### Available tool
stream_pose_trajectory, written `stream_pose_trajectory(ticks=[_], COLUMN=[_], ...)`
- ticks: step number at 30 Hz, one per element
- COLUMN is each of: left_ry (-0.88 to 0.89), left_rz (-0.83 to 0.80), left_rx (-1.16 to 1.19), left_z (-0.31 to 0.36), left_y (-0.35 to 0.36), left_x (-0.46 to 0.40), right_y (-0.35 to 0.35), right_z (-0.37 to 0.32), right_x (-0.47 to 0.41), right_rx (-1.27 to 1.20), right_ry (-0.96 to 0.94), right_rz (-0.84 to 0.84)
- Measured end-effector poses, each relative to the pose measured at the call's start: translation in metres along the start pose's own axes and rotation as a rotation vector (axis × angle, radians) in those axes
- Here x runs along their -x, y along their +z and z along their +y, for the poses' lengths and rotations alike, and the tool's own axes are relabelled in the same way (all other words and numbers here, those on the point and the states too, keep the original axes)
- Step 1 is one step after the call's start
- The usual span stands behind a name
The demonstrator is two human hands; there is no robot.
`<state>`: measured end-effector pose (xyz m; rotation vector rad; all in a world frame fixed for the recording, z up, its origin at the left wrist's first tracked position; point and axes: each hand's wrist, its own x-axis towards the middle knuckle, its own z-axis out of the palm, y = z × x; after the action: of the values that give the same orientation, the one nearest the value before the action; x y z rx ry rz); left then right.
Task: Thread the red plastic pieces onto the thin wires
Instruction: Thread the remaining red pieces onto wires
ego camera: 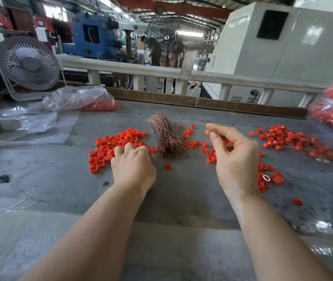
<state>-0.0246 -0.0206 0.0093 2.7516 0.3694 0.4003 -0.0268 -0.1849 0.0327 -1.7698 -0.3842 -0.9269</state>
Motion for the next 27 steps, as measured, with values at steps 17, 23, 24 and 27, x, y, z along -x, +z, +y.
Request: stream_pose_trajectory(ticks=[17, 23, 24, 27], left_ry=[0.034, -0.095, -0.091, -0.077], left_rz=[-0.046, -0.369, -0.387, -0.442], left_rx=[1.058, 1.57, 1.576, 1.582], left_z=[0.012, 0.02, 0.02, 0.021], left_y=[-0.007, -0.016, -0.017, -0.018], left_x=[0.001, 0.008, 0.008, 0.01], right_y=[0.0, 0.002, 0.002, 0.002], right_z=[-0.001, 0.0, 0.001, 0.003], right_x=[0.0, 0.003, 0.003, 0.003], right_rx=[0.161, 0.291, 0.307, 0.329], right_ry=[-0.145, -0.298, -0.305, -0.305], right_rz=[0.058, -0.013, -0.017, -0.048])
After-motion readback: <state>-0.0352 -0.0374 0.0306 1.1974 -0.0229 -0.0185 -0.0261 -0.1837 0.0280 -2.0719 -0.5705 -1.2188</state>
